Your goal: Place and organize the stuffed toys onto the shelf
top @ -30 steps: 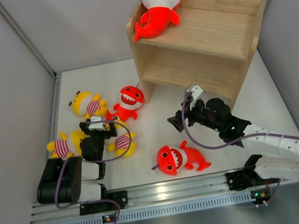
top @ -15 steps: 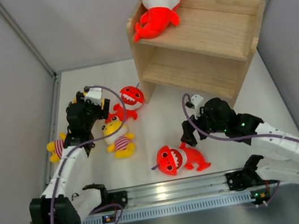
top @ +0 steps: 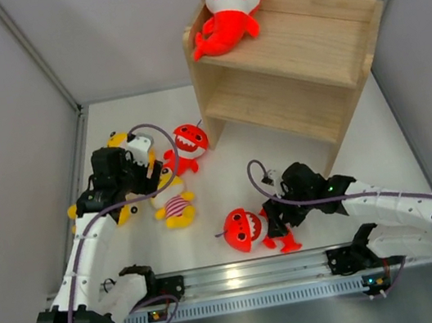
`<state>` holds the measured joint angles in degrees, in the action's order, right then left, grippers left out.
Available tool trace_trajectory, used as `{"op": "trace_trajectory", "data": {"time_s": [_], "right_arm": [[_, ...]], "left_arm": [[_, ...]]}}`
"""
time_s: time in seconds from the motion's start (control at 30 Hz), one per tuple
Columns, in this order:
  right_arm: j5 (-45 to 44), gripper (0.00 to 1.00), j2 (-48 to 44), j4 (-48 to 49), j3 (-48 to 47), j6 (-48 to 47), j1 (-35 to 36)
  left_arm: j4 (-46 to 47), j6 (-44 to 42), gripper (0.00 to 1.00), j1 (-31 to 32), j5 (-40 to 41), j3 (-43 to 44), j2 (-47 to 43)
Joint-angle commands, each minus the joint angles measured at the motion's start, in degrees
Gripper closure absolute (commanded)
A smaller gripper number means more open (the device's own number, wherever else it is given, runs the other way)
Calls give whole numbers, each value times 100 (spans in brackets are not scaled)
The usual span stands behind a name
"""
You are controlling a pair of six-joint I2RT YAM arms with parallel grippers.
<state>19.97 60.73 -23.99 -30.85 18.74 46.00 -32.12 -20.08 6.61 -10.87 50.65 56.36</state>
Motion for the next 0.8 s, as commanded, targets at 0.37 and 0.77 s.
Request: {"op": "trace_trajectory", "data": {"time_s": [0.37, 0.77], "right_arm": [[-1, 100, 161, 230, -1150, -116, 208], [-914, 100, 96, -334, -3829, 199, 243]], "left_arm": [[-892, 48, 15, -2, 559, 568, -310], [-1394, -49, 14, -2, 867, 990, -266]]}}
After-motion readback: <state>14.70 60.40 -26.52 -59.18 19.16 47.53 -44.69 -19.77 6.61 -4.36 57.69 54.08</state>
